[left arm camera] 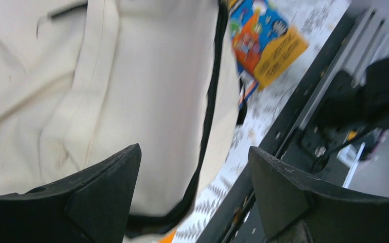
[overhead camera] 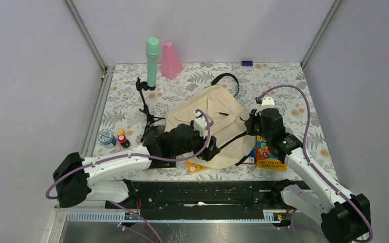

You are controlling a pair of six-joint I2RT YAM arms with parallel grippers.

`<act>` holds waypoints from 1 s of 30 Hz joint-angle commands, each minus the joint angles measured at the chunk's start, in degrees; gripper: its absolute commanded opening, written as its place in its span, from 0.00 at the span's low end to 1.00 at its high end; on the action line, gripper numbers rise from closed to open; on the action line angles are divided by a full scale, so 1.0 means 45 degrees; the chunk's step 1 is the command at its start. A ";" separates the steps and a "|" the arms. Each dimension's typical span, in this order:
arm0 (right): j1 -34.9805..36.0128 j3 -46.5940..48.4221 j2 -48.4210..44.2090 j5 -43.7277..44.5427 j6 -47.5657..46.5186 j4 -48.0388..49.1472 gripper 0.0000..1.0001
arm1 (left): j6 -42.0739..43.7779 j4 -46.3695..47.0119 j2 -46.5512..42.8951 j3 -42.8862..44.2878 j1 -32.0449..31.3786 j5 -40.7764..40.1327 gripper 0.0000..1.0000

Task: Pack the student bag
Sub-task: Unzip the student bag at the center of the board.

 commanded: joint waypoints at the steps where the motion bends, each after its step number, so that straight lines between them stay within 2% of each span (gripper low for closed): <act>1: -0.0055 -0.0248 -0.0514 -0.0895 -0.0075 0.0503 0.00 | 0.0106 0.1103 0.1251 0.1904 -0.0016 0.0189 0.81; 6: -0.0057 -0.0452 -0.0844 -0.0865 0.0114 0.0463 0.00 | -0.0105 0.2242 0.2994 0.3016 0.0049 0.0265 0.85; 11: -0.0057 -0.0485 -0.1090 -0.0818 0.0127 0.0366 0.00 | -0.0260 0.2534 0.4454 0.3956 0.0148 0.0752 0.85; 13: -0.0043 -0.0505 -0.1122 -0.0799 0.0143 0.0347 0.00 | -0.0383 0.2559 0.4841 0.4184 0.0211 0.0874 0.79; 17: -0.0056 -0.0540 -0.1166 -0.0792 0.0217 0.0347 0.00 | -0.0745 0.2874 0.5262 0.4363 0.0399 0.1064 0.59; 20: -0.0057 -0.0589 -0.1171 -0.0789 0.0236 0.0349 0.00 | -0.0863 0.3059 0.5487 0.4401 0.0500 0.1227 0.53; 27: -0.0057 -0.0577 -0.1196 -0.0740 0.0187 0.0225 0.00 | -0.0876 0.3271 0.5970 0.4549 0.0502 0.1477 0.49; 30: -0.0057 -0.0619 -0.1248 -0.0732 0.0171 0.0221 0.00 | -0.0874 0.3393 0.6044 0.4594 0.0511 0.1446 0.42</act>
